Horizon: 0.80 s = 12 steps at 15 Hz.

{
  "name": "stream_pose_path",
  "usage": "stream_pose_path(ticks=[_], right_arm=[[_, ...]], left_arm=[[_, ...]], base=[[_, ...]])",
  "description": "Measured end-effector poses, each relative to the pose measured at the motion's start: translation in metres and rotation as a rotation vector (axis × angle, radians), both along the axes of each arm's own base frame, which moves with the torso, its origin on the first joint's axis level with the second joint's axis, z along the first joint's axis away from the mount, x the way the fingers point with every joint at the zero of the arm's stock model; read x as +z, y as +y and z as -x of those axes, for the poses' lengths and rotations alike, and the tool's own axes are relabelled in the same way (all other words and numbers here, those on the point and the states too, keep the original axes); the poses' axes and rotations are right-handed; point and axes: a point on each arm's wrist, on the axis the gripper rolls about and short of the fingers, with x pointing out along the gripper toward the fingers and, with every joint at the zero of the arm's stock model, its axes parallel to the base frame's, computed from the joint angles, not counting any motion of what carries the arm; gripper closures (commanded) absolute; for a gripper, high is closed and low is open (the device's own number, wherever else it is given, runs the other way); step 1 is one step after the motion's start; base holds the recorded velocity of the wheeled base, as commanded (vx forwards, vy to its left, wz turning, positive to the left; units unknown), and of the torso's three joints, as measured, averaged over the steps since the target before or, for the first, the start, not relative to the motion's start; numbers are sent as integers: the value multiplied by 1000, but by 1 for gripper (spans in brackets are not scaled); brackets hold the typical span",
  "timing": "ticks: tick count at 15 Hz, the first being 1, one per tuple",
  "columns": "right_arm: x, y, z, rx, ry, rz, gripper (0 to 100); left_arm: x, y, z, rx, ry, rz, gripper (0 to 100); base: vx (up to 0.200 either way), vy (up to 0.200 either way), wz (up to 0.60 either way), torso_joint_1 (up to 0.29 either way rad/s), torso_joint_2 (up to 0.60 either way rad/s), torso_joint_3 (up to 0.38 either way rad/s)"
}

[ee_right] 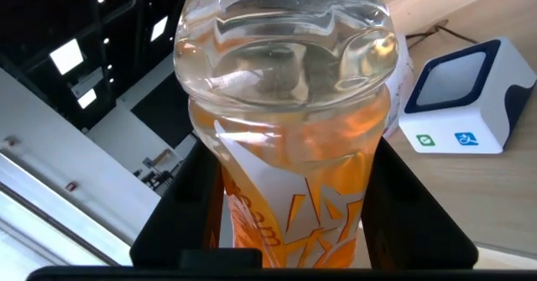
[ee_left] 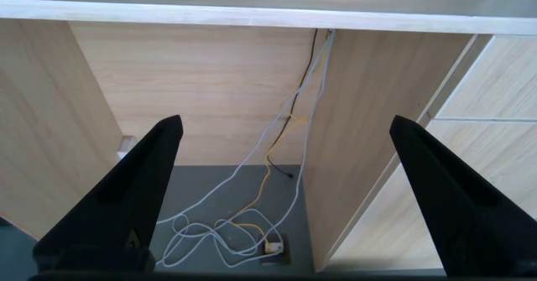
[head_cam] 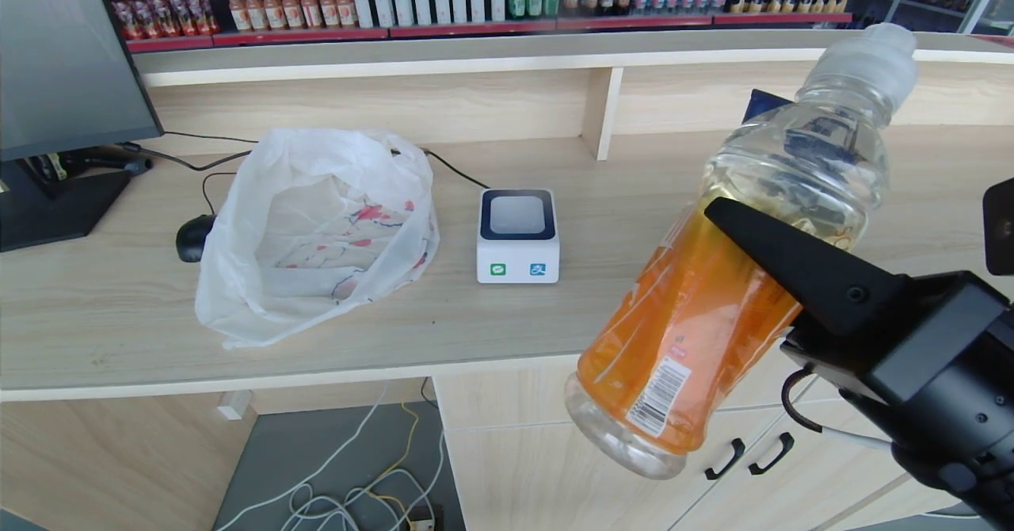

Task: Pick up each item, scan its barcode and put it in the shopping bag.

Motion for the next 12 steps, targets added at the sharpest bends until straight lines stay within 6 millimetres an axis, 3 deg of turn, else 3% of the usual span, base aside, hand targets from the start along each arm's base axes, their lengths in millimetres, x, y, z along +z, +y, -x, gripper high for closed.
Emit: stream_pose_path(ticks=[6,10,12], right_arm=[[-17,2,-1,-13,22,81,100],[-44,-4,5,-42,27,242,100],[-47,-6,7,-59,-15,294,100]], left_arm=[[0,0,0,0,0,0,0],[0,0,0,0,0,0,0],[0,0,0,0,0,0,0]], base=[[0,0,0,0,0,0],[0,0,0,0,0,0],[0,0,0,0,0,0]])
